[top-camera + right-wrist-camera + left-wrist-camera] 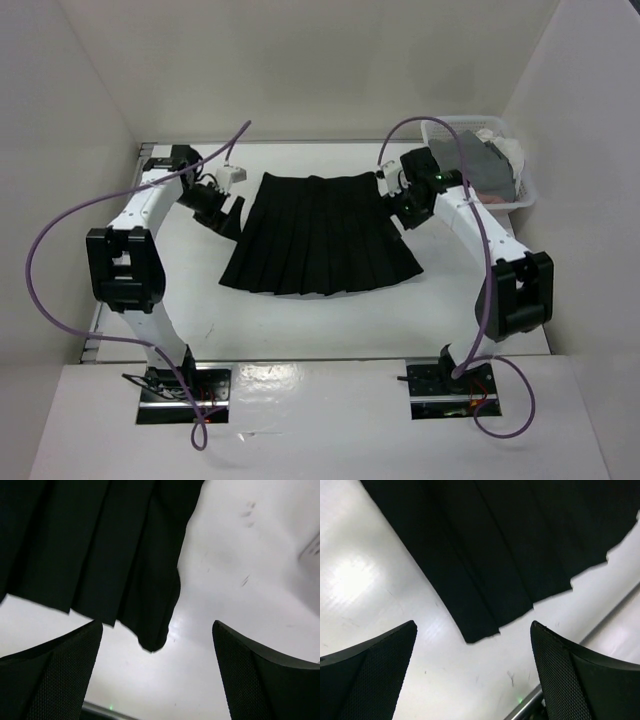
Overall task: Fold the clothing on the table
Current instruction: Fold the skirt
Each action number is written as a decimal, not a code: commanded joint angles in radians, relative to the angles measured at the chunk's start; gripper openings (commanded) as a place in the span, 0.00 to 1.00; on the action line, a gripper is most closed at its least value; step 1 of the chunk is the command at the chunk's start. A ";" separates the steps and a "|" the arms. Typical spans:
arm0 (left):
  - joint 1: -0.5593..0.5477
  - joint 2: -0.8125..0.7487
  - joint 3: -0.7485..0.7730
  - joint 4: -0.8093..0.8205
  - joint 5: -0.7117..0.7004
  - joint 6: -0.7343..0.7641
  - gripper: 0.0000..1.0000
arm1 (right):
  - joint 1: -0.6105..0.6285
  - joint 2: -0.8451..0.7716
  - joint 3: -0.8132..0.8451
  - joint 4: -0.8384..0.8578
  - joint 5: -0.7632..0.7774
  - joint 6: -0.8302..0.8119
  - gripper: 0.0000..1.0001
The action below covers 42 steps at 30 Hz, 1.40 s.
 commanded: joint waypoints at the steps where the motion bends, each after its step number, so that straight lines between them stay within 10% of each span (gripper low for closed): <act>1: 0.018 0.045 0.029 0.145 0.094 -0.144 1.00 | -0.002 0.122 0.099 0.101 -0.025 0.054 0.93; 9: 0.027 0.095 0.021 0.551 0.058 -0.403 1.00 | -0.075 0.417 0.291 0.165 -0.150 0.090 0.89; 17: 0.027 0.317 0.362 0.607 0.095 -0.524 1.00 | -0.085 0.584 0.566 0.164 -0.262 0.111 0.89; 36: 0.000 0.923 1.195 0.204 0.162 -0.486 0.92 | -0.215 0.830 0.845 0.153 -0.469 0.159 0.89; 42: -0.009 0.949 1.212 0.208 0.162 -0.471 0.87 | -0.224 0.896 0.919 0.128 -0.503 0.177 0.89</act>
